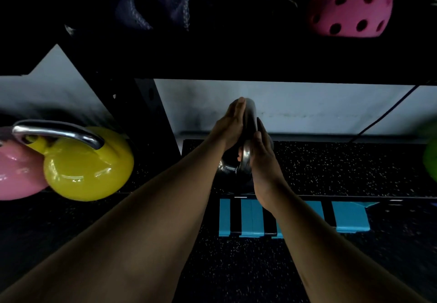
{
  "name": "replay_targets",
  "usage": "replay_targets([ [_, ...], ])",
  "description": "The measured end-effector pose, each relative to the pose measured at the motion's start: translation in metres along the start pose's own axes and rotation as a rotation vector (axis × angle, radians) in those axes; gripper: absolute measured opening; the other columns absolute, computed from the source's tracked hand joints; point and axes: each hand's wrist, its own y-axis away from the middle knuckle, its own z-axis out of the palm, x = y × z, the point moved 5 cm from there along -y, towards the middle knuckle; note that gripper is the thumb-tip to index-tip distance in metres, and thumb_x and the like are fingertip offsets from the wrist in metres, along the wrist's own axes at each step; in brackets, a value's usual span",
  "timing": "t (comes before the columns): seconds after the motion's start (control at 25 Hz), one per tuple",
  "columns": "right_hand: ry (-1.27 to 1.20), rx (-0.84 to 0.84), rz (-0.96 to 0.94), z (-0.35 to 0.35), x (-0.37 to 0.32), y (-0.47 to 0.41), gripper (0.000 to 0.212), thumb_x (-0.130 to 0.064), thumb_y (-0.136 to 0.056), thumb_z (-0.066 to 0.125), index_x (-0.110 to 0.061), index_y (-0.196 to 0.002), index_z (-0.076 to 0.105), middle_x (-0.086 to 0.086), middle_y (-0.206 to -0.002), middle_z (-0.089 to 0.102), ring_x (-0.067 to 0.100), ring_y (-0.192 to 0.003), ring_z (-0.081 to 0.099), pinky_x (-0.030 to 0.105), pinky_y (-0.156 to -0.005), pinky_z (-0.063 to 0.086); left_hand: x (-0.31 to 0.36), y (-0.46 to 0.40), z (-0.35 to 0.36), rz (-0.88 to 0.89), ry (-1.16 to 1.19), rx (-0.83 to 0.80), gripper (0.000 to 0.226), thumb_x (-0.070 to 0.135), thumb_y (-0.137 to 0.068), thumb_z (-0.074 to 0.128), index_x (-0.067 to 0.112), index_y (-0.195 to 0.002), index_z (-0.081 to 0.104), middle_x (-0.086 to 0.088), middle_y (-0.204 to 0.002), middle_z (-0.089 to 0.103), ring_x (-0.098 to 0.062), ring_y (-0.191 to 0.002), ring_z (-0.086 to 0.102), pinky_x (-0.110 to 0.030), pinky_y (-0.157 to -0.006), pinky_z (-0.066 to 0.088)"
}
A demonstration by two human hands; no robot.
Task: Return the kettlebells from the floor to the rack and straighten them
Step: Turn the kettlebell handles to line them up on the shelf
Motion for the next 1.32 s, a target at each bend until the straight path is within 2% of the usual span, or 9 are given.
replay_targets([
  [0.12,0.041,0.014,-0.028,-0.003,0.003,-0.004,0.044,-0.045,-0.103,0.028,-0.048,-0.147,0.029,-0.006,-0.156,0.037,0.009,-0.135,0.039,0.025,-0.098,0.038,-0.002,-0.001,0.001,0.002,-0.018,0.000,0.062,0.066,-0.095,0.015,0.040,-0.152,0.019,-0.017,-0.158,0.028,-0.040,-0.140,0.033,-0.050,-0.112,0.028],
  [0.32,0.097,-0.011,-0.019,-0.007,0.005,-0.009,0.045,-0.052,-0.098,0.031,-0.056,-0.142,0.030,-0.008,-0.154,0.040,0.013,-0.137,0.040,0.043,-0.112,0.036,-0.005,-0.004,0.001,-0.001,-0.024,-0.007,0.062,0.067,-0.094,0.015,0.041,-0.151,0.019,-0.017,-0.157,0.030,-0.039,-0.140,0.035,-0.047,-0.111,0.029],
  [0.52,0.064,-0.049,-0.040,-0.010,0.007,-0.012,0.046,-0.049,-0.100,0.032,-0.050,-0.146,0.029,-0.007,-0.155,0.038,0.011,-0.137,0.040,0.036,-0.110,0.036,-0.010,-0.009,0.000,0.015,-0.013,-0.004,0.063,0.067,-0.094,0.015,0.041,-0.151,0.019,-0.016,-0.158,0.028,-0.038,-0.141,0.033,-0.047,-0.112,0.027],
  [0.72,0.102,-0.056,-0.061,-0.013,0.012,-0.020,0.051,-0.058,-0.091,0.035,-0.054,-0.142,0.034,-0.009,-0.150,0.045,0.013,-0.135,0.045,0.048,-0.113,0.037,-0.008,-0.005,-0.001,0.025,-0.070,-0.005,0.061,0.068,-0.094,0.013,0.044,-0.150,0.017,-0.017,-0.157,0.030,-0.040,-0.140,0.033,-0.051,-0.114,0.027],
  [0.92,0.098,-0.053,-0.084,-0.014,0.010,-0.018,0.054,-0.054,-0.093,0.035,-0.045,-0.146,0.033,-0.009,-0.151,0.044,0.008,-0.136,0.043,0.041,-0.115,0.035,-0.011,-0.006,-0.003,0.012,-0.074,-0.005,0.062,0.070,-0.092,0.014,0.046,-0.149,0.018,-0.015,-0.158,0.029,-0.038,-0.141,0.033,-0.050,-0.113,0.026],
  [1.2,0.171,-0.077,-0.036,-0.013,0.007,-0.014,0.046,-0.048,-0.100,0.028,-0.049,-0.146,0.028,-0.005,-0.154,0.040,0.012,-0.135,0.042,0.038,-0.112,0.036,-0.009,-0.007,-0.007,-0.009,-0.106,-0.031,0.061,0.069,-0.093,0.015,0.047,-0.150,0.017,-0.014,-0.159,0.027,-0.038,-0.141,0.031,-0.050,-0.114,0.025],
  [1.28,0.269,-0.055,-0.038,-0.013,0.001,-0.011,0.046,-0.045,-0.102,0.025,-0.044,-0.148,0.028,0.006,-0.147,0.049,0.018,-0.126,0.053,0.033,-0.104,0.045,-0.004,-0.005,-0.008,-0.008,-0.204,-0.041,0.060,0.065,-0.095,0.013,0.044,-0.151,0.016,-0.011,-0.159,0.027,-0.037,-0.141,0.032,-0.046,-0.113,0.026],
  [1.32,0.351,-0.043,-0.055,-0.013,-0.006,-0.008,0.046,-0.042,-0.103,0.025,-0.039,-0.148,0.030,0.011,-0.136,0.057,0.019,-0.113,0.062,0.024,-0.091,0.052,0.001,-0.003,-0.011,0.005,-0.256,-0.042,0.060,0.062,-0.097,0.013,0.040,-0.152,0.017,-0.010,-0.159,0.028,-0.036,-0.141,0.033,-0.044,-0.113,0.026],
])
